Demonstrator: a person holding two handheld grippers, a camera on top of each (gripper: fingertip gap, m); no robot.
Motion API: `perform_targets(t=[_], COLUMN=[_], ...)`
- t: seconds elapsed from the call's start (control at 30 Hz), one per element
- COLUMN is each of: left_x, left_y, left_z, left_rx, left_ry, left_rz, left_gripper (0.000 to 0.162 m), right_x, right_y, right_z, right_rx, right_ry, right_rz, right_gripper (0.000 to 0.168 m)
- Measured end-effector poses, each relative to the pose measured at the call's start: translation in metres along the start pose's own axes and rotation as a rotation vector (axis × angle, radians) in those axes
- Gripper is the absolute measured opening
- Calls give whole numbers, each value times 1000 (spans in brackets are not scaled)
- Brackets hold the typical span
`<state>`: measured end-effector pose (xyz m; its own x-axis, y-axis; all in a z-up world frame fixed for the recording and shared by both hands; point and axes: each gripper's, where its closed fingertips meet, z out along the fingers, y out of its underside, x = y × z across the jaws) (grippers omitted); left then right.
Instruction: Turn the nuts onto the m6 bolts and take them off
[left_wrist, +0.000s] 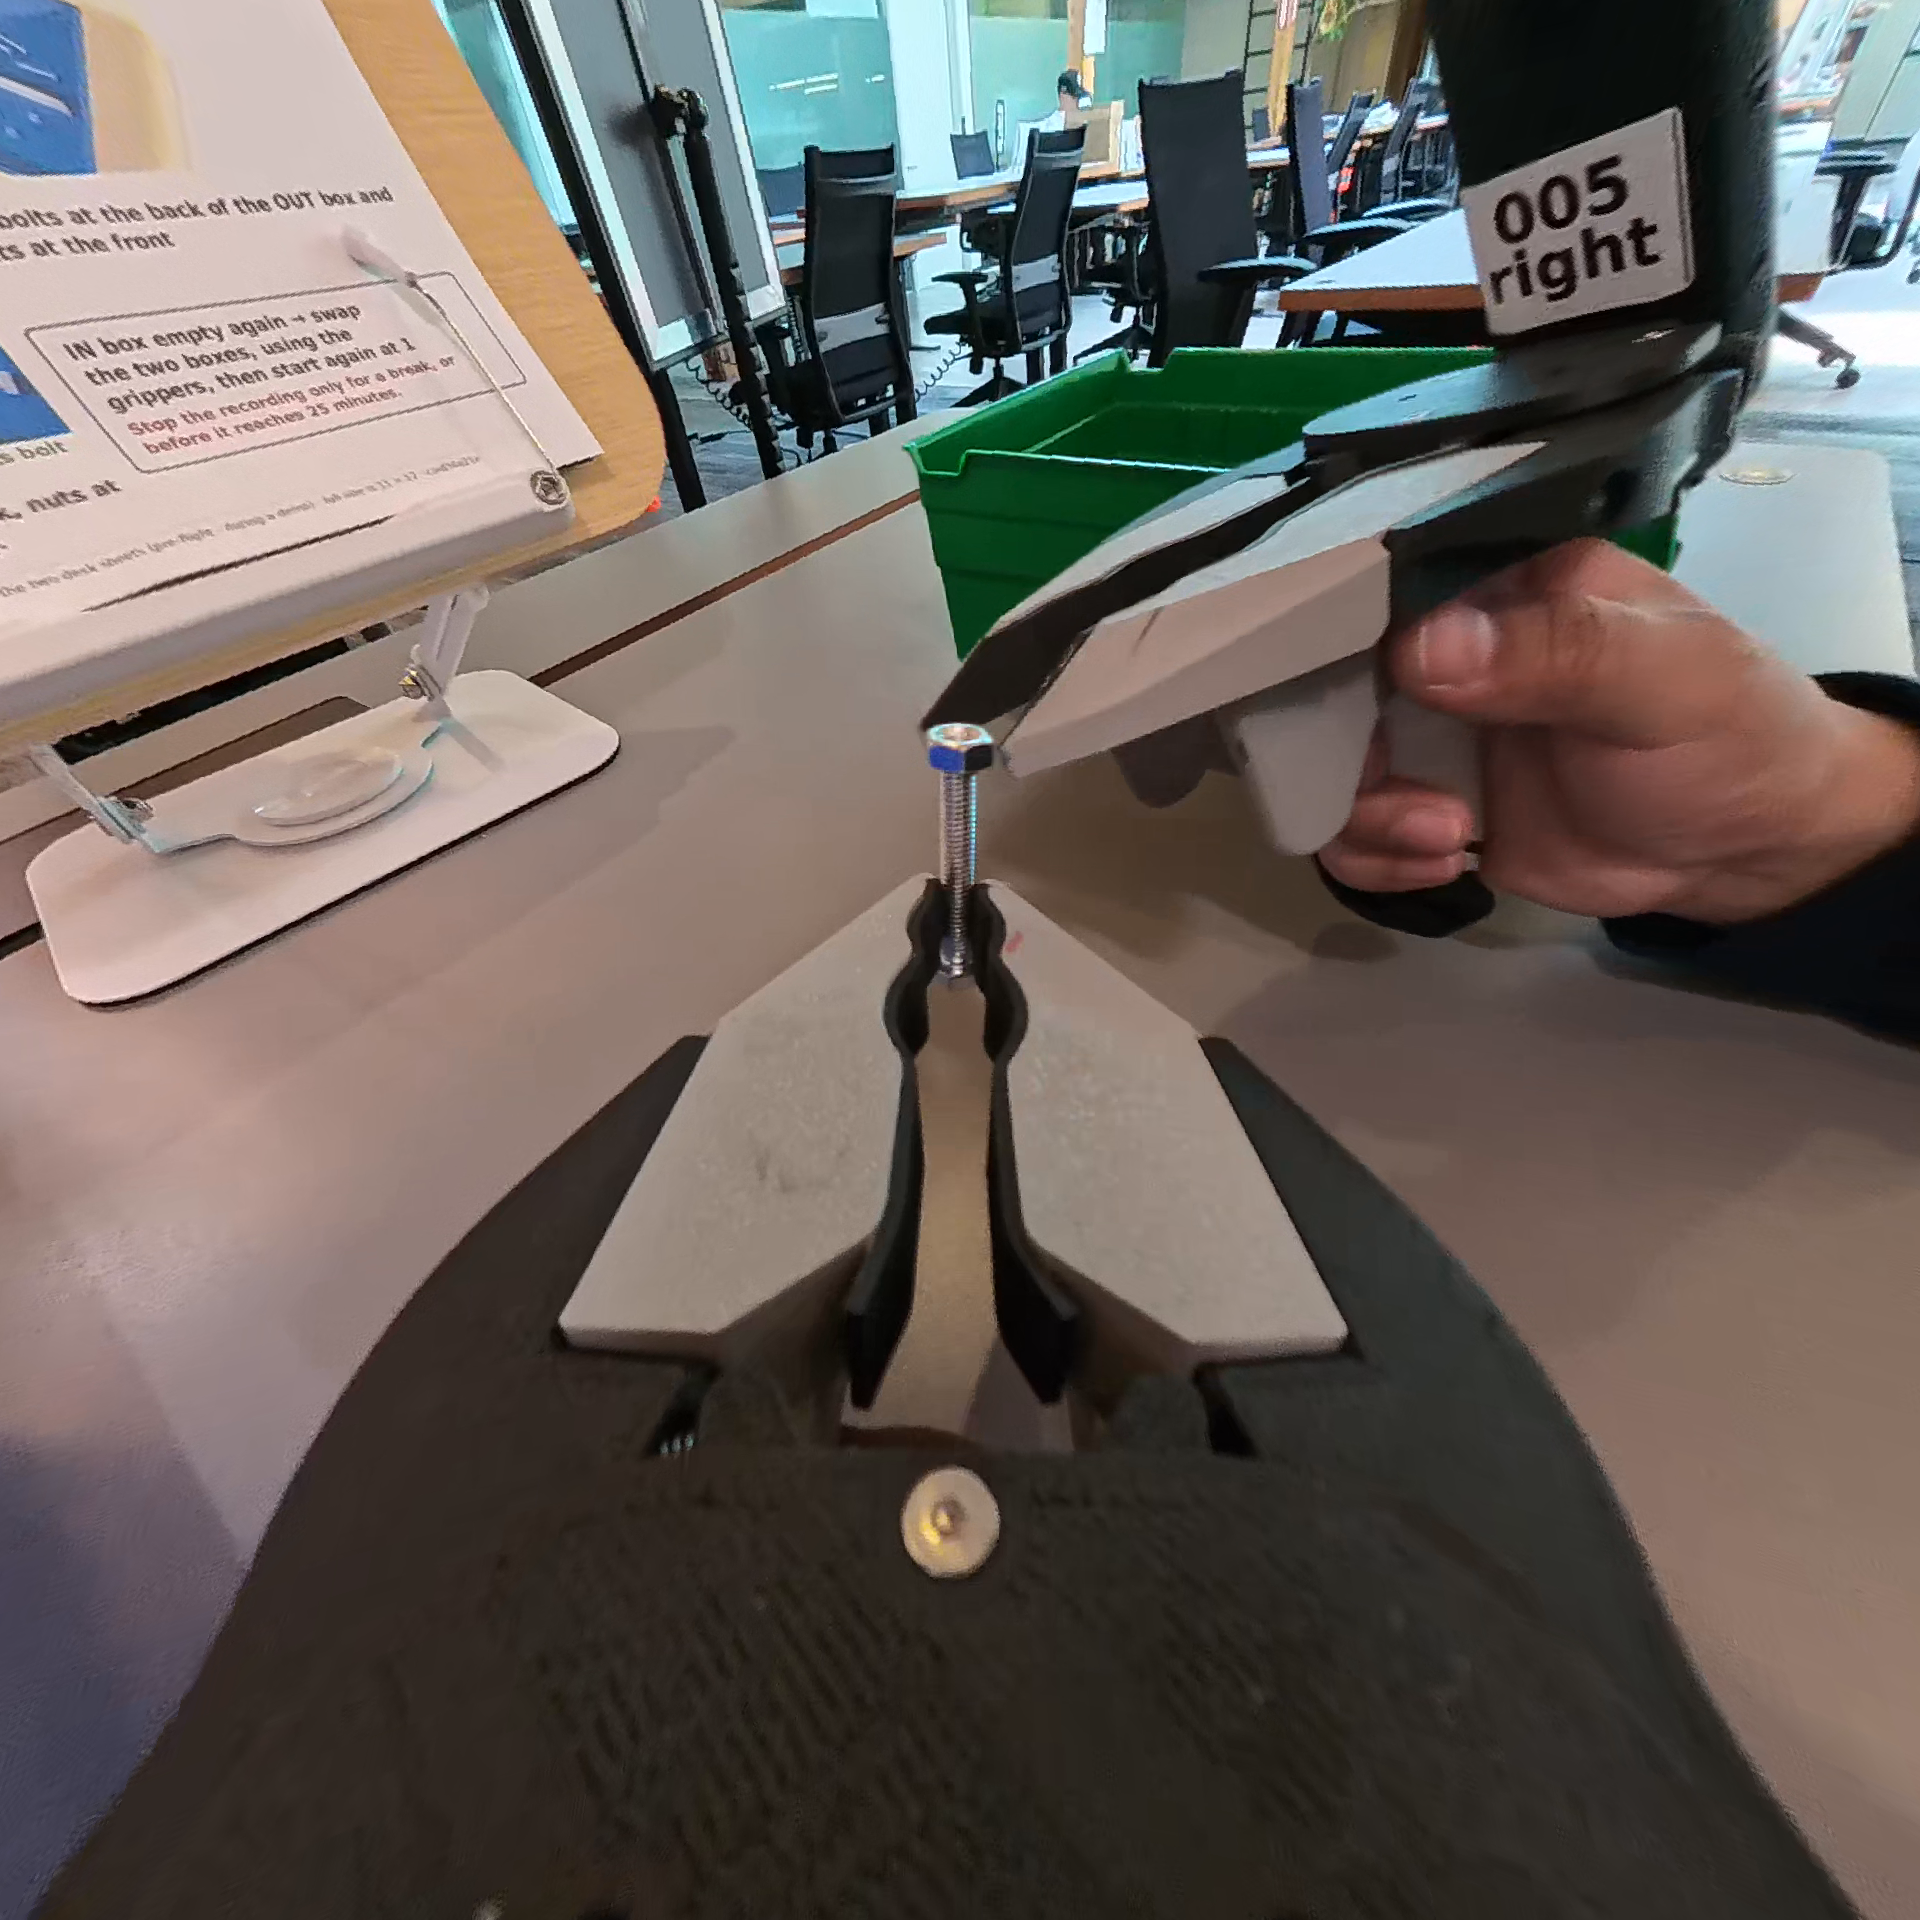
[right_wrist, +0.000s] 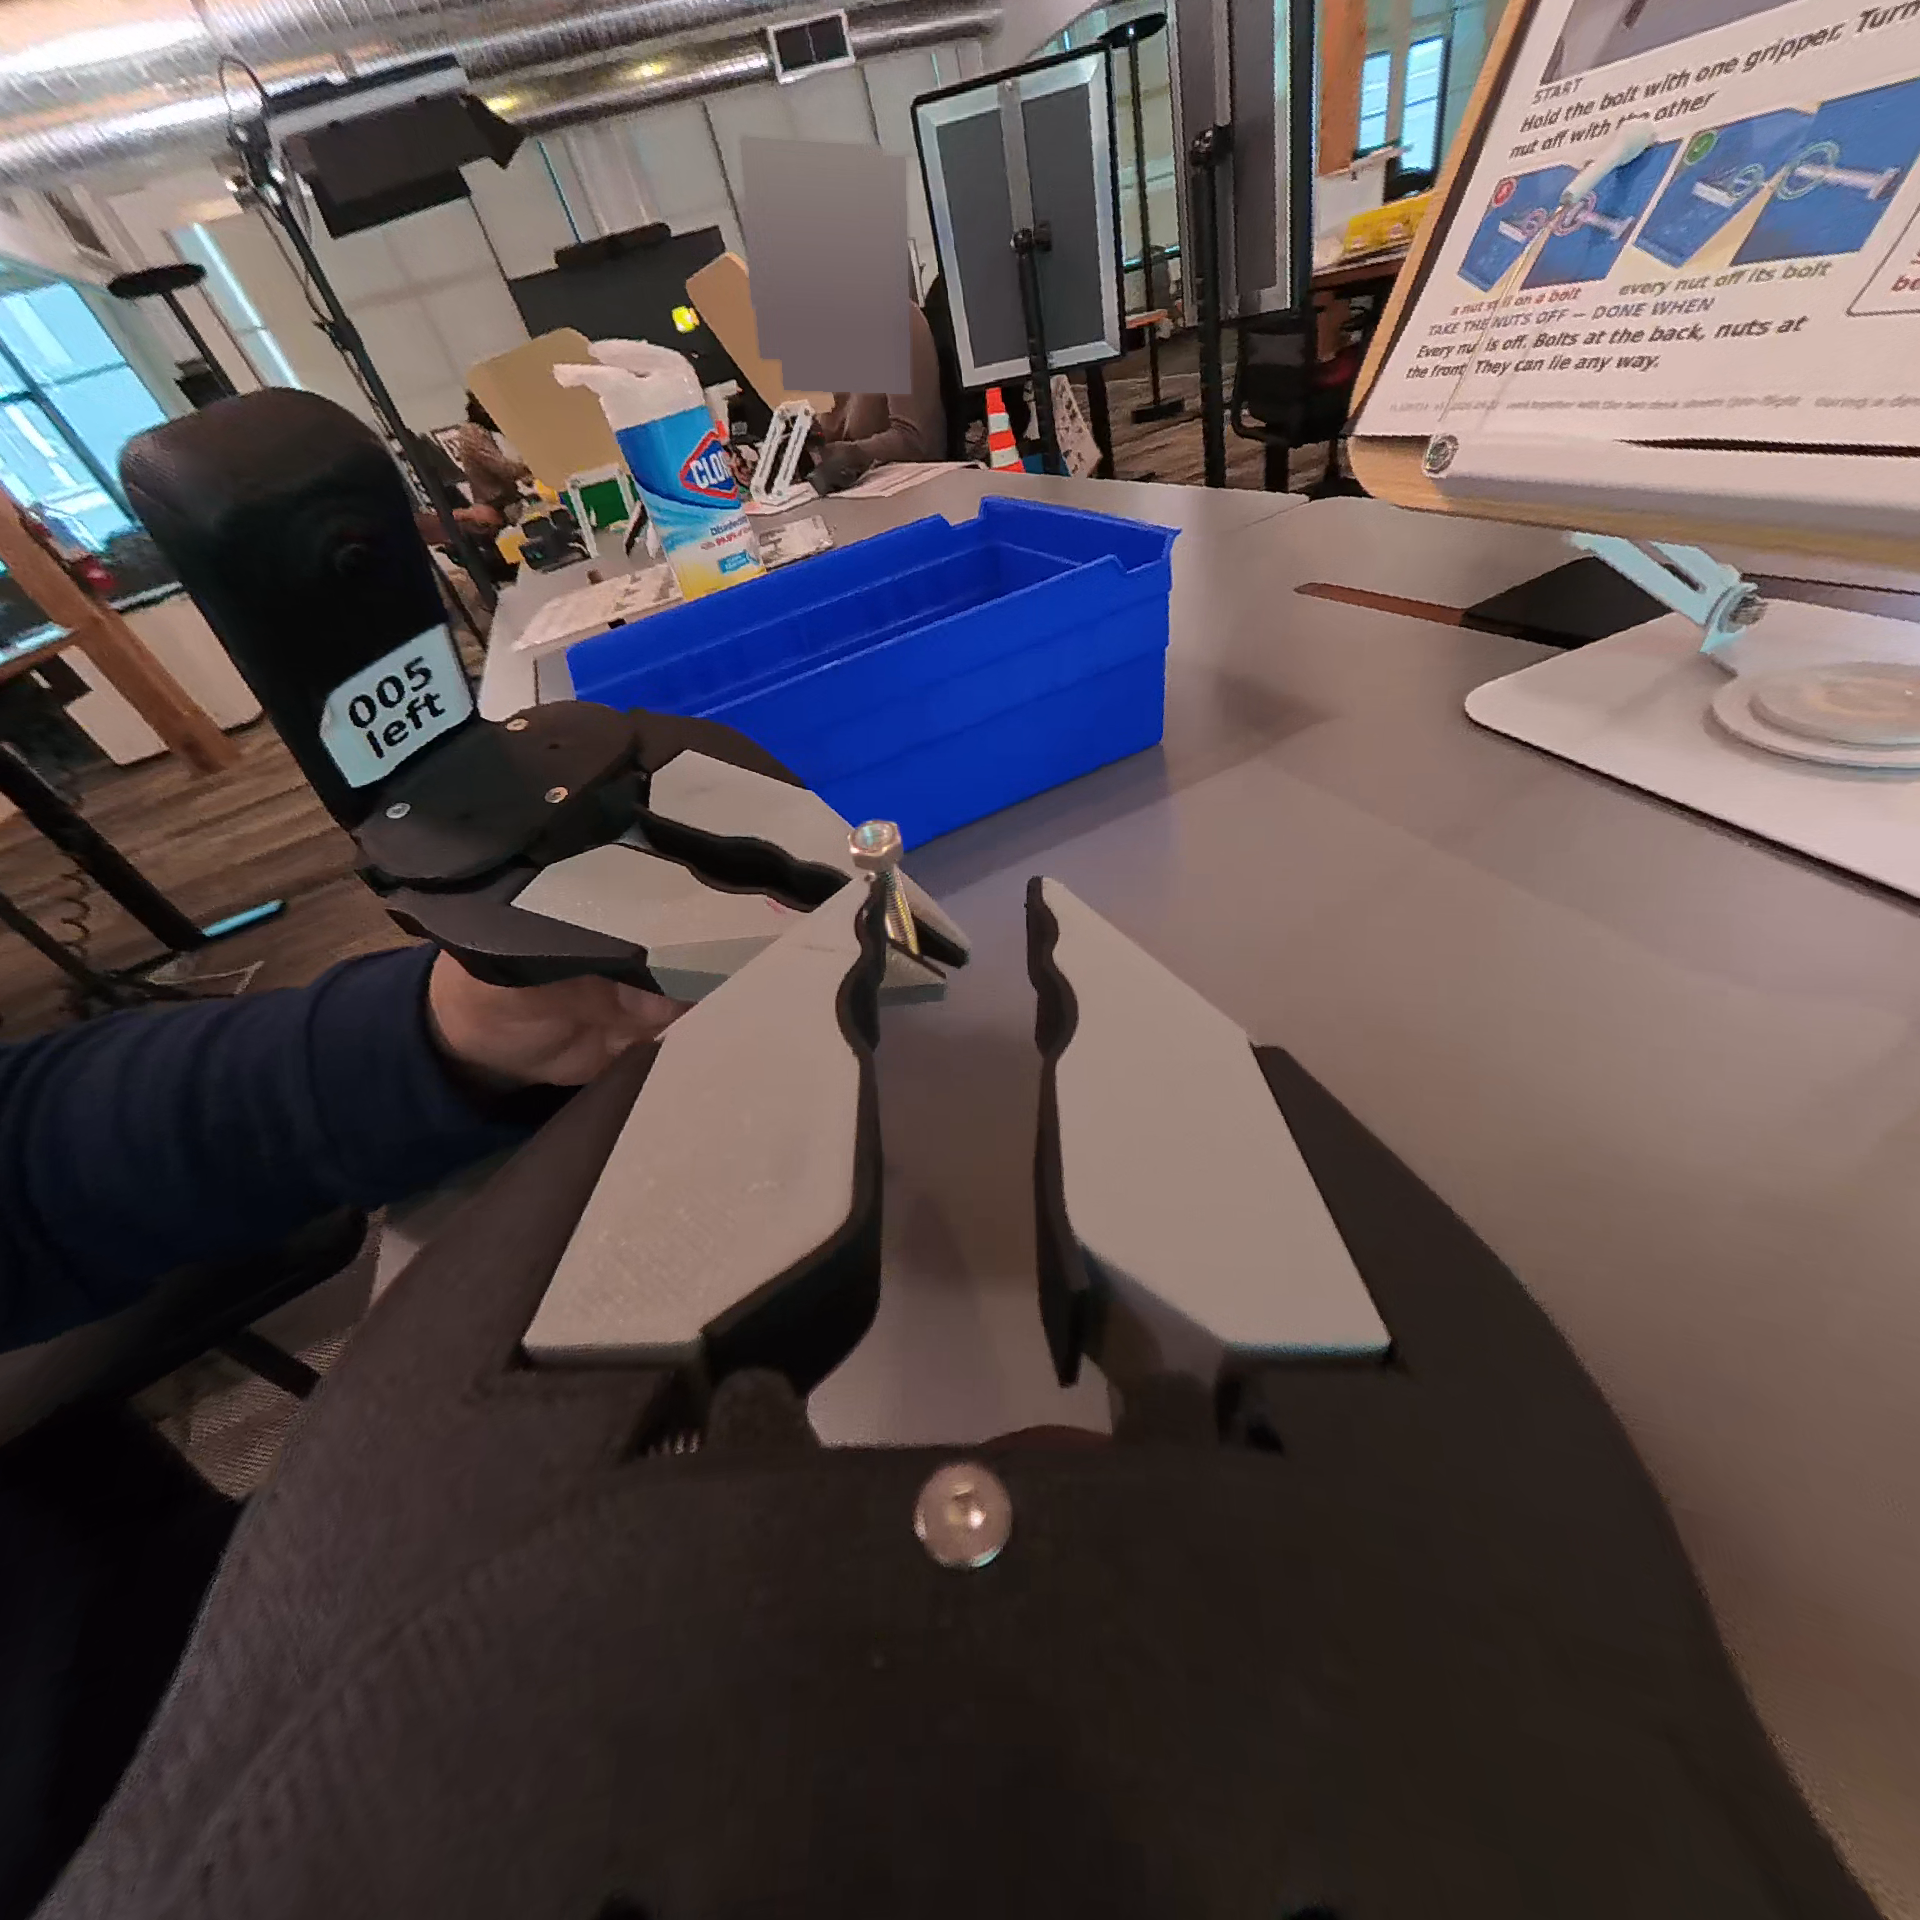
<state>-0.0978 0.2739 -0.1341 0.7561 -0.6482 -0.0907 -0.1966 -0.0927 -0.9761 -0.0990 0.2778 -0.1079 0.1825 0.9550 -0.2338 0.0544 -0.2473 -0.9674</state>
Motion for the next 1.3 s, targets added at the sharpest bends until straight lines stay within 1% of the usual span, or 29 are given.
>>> perform_targets(t=[0.17, 0.27, 0.4, 0.47, 0.57, 0.67, 0.8, 0.9, 1.17, 1.3], left_x=[2, 5, 1, 0, 1, 3, 2, 1, 2, 4], left_y=[2, 1, 2, 2, 2, 3, 3, 3, 4, 3], left_z=[1, 2, 1, 1, 1, 2, 2, 1, 2, 2], left_rx=[-12, -7, -9, -9, -13, -15, -16, -15, -19, -19], left_ry=[0, 8, -3, -7, -2, 4, -3, -3, 1, 0], left_rz=[17, 28, 14, 11, 16, 21, 26, 16, 21, 36], left_gripper=[2, 2, 2, 3, 3, 3, 3, 3, 3, 2], right_x=[-11, -11, 1, -1, -10, -14, -3, 4, -13, -5], right_y=[-3, 0, 1, -1, -4, 0, 4, 2, 0, 1], right_z=[0, 2, 0, -2, -2, 2, 3, -1, 0, 0], right_rx=[10, -7, -9, 4, 20, -6, -26, -9, -4, -14], right_ry=[-38, -17, 19, -2, -37, -31, 16, 31, -37, 12], right_rz=[-48, -72, -26, -9, -41, -80, -56, -18, -67, -67], right_gripper=[26, 25, 20, 21, 24, 24, 21, 21, 24, 23])
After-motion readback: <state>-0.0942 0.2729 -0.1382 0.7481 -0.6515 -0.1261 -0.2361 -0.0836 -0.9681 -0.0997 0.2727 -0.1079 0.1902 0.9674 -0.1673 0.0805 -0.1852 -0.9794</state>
